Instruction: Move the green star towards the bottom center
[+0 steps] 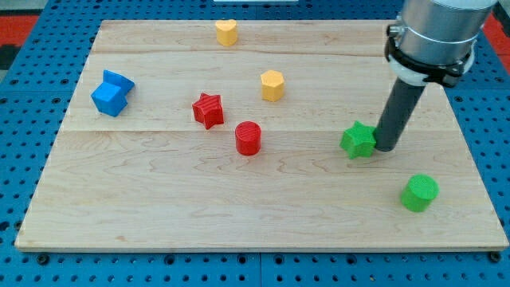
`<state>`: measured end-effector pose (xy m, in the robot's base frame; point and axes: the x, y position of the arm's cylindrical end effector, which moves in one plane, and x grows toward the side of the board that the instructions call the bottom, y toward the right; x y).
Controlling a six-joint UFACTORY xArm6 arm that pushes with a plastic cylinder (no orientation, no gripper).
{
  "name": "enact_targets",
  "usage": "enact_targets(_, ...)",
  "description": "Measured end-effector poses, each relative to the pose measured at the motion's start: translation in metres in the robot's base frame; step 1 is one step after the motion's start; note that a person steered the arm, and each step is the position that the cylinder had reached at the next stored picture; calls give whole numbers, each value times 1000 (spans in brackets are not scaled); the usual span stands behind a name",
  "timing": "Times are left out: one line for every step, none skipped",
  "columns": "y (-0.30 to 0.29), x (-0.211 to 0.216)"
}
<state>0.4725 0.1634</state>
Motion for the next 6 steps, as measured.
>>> enact_targets(5,-31)
enact_targets(3,-43)
enact_targets(-36,-17)
enact_targets(-90,6)
enact_targets(-86,8)
enact_targets(-83,21)
